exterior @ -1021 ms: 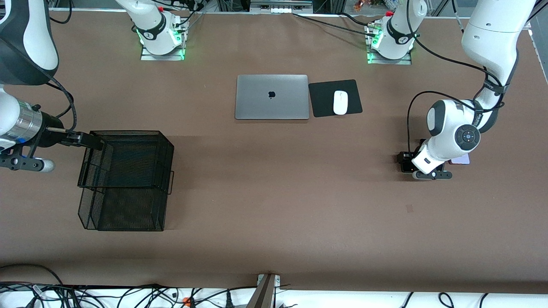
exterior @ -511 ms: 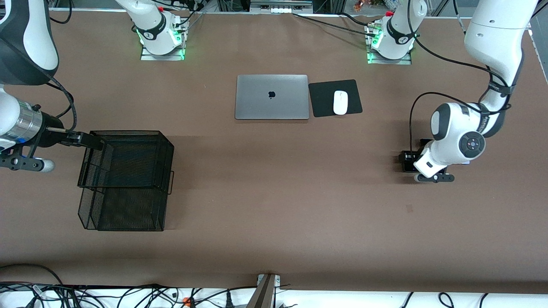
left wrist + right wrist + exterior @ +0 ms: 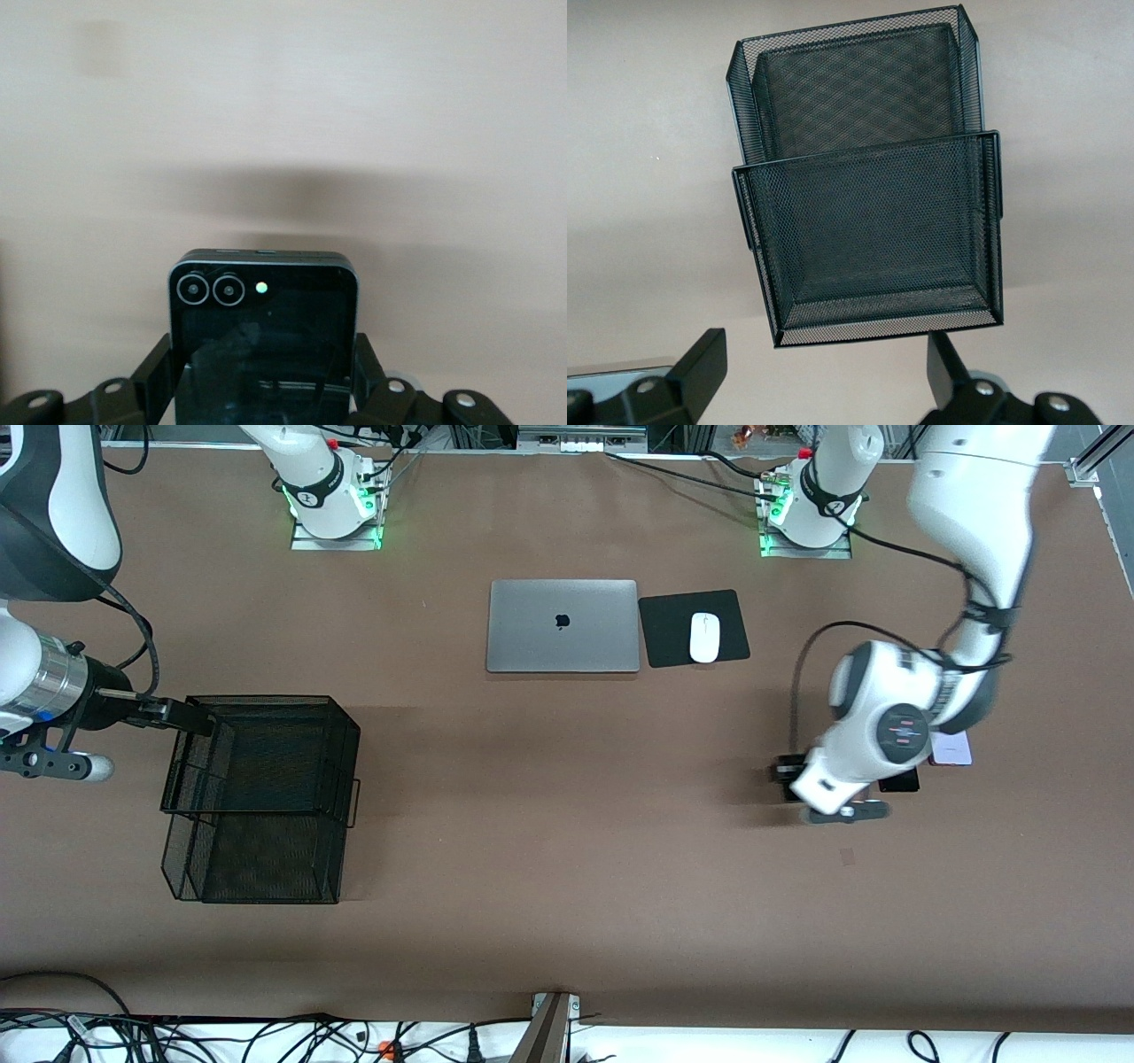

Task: Place phones with both arms
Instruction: 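Carry the flip phone to mid-table and release it with the left gripper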

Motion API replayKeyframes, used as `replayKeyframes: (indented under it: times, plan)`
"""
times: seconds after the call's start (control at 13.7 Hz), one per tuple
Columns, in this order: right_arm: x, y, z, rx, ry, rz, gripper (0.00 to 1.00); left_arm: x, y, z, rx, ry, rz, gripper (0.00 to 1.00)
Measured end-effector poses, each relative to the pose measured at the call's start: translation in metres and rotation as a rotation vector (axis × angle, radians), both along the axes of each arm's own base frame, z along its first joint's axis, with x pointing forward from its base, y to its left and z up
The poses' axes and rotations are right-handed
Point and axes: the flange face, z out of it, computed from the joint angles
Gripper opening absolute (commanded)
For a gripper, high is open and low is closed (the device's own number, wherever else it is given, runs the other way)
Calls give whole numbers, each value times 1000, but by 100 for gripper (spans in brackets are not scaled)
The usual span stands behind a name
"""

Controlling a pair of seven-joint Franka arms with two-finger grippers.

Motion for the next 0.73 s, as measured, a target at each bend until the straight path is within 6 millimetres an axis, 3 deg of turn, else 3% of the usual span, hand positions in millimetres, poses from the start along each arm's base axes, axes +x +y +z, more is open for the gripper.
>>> replayKeyframes:
  times: [0.15, 0.29, 0.51, 0.73]
  plan:
    - [0, 0, 0, 0, 0, 0, 100, -5, -71, -1, -15, -16, 15, 0]
    - [0, 0, 0, 0, 0, 0, 100, -10, -127, 2, -50, -32, 9, 0]
    - [0, 0, 0, 0, 0, 0, 100, -17, -195, 7, -107, -49, 1, 0]
    - [0, 0, 0, 0, 0, 0, 100, -27, -255, -2, -133, -61, -12, 0]
